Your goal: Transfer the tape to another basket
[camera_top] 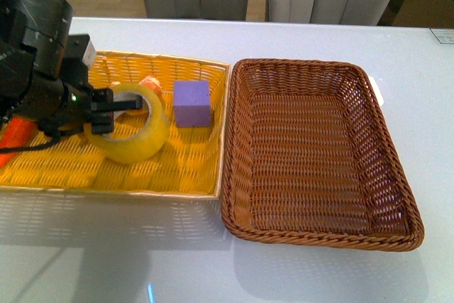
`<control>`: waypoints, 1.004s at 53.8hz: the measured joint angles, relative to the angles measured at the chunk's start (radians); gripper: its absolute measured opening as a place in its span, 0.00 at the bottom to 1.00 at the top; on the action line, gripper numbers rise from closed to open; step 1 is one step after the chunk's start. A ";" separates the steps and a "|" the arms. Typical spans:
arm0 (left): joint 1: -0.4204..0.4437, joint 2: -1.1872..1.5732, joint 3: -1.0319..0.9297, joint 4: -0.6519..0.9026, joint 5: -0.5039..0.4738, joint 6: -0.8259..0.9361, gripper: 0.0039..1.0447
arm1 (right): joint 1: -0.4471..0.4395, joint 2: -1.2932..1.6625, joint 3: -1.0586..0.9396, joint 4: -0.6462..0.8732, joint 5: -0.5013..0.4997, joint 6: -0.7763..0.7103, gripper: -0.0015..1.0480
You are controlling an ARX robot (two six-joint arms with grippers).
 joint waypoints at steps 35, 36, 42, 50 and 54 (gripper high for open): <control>-0.287 -0.002 0.294 -0.181 0.073 -0.098 0.15 | 0.000 0.000 0.000 0.000 0.000 0.000 0.91; -0.297 0.007 0.304 -0.185 0.077 -0.103 0.15 | 0.000 0.000 0.000 0.000 0.000 0.000 0.91; -0.343 0.034 0.340 -0.210 0.080 -0.113 0.15 | 0.000 0.000 0.000 0.000 0.000 0.000 0.91; -0.401 0.079 0.392 -0.239 0.083 -0.124 0.15 | 0.000 0.000 0.000 0.000 0.000 0.000 0.91; -0.417 0.095 0.402 -0.249 0.083 -0.127 0.15 | 0.000 0.000 0.000 0.000 0.000 0.000 0.91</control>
